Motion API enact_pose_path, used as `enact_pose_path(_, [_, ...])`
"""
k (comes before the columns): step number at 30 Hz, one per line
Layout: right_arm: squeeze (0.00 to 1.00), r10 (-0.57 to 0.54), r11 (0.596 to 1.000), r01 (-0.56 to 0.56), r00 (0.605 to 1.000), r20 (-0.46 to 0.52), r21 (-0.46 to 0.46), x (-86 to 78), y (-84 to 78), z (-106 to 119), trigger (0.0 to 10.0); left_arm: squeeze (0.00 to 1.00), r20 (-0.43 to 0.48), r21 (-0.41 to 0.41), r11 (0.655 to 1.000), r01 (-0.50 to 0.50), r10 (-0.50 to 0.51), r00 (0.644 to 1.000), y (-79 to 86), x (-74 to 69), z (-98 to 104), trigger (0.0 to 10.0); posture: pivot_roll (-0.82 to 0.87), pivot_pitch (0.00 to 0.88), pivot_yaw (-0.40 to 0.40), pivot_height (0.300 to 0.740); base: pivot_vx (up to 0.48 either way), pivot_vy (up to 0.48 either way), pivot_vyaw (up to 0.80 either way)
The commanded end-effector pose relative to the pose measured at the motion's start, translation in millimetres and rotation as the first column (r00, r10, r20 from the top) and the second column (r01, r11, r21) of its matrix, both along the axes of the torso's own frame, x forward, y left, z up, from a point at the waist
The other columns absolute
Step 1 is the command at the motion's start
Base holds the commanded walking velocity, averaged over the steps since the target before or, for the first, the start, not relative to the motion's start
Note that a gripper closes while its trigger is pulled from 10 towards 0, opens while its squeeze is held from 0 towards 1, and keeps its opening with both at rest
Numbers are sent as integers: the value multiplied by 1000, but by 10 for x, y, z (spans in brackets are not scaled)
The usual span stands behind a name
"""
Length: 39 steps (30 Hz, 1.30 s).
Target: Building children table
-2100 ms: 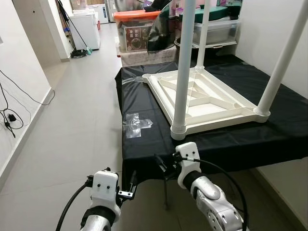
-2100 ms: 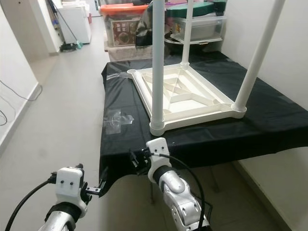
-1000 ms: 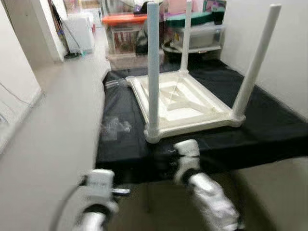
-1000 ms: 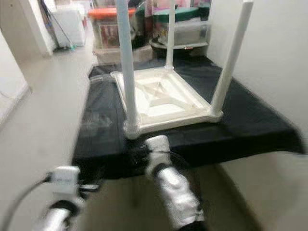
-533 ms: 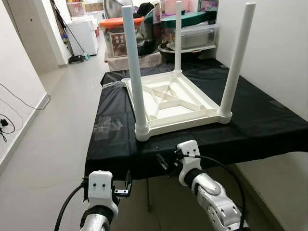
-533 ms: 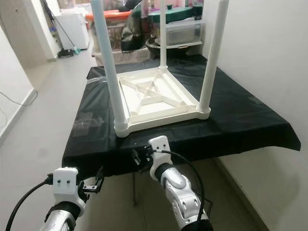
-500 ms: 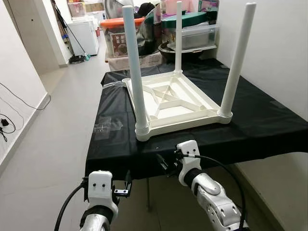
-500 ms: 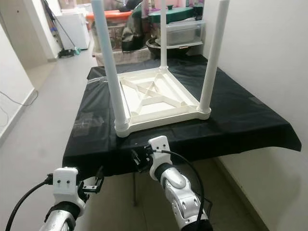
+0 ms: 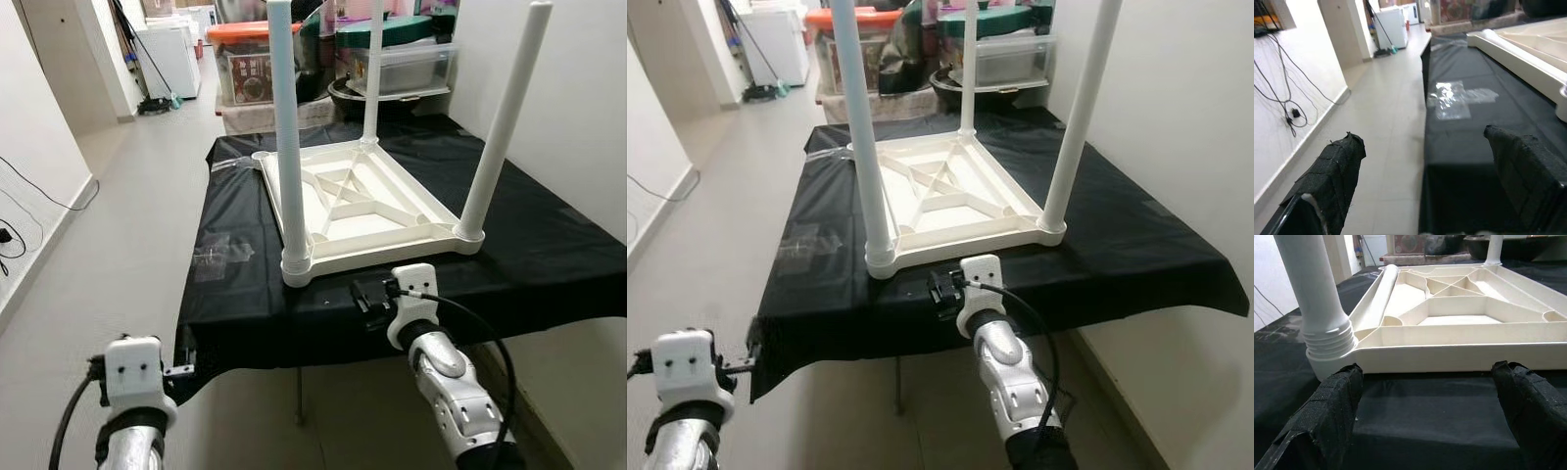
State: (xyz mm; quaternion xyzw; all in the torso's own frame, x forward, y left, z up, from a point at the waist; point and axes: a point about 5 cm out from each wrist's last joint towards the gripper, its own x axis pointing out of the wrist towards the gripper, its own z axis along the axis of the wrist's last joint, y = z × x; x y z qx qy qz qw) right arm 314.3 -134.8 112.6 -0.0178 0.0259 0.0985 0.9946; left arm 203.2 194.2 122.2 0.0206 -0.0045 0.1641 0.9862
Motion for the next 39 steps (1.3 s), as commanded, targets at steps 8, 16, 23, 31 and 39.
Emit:
enact_pose_path(8, [0,-52,998,50,998,48,32,86,-22,79,10000,0,43,54,994,-96,94,995,158,-15,125,10000,23,0,20,740,0,0,0])
enact_pose_path(16, [0,-86,996,84,994,72,24,143,-55,125,10000,0,70,67,988,-139,134,988,261,-3,183,10000,25,0,9,740,0,0,0])
enact_pose_path(23, [0,-119,993,118,989,92,19,182,-99,162,10000,0,69,72,988,-137,132,989,263,-5,175,10000,24,0,10,740,0,0,0])
enact_pose_path(31, [0,-340,939,343,930,142,10,236,-391,271,10000,0,64,74,989,-127,123,990,247,-3,169,10000,24,0,10,740,0,0,0])
enact_pose_path(39, [0,-413,910,415,900,138,9,241,-499,273,10000,0,63,72,990,-123,118,991,241,-4,172,10000,27,0,9,740,171,0,0])
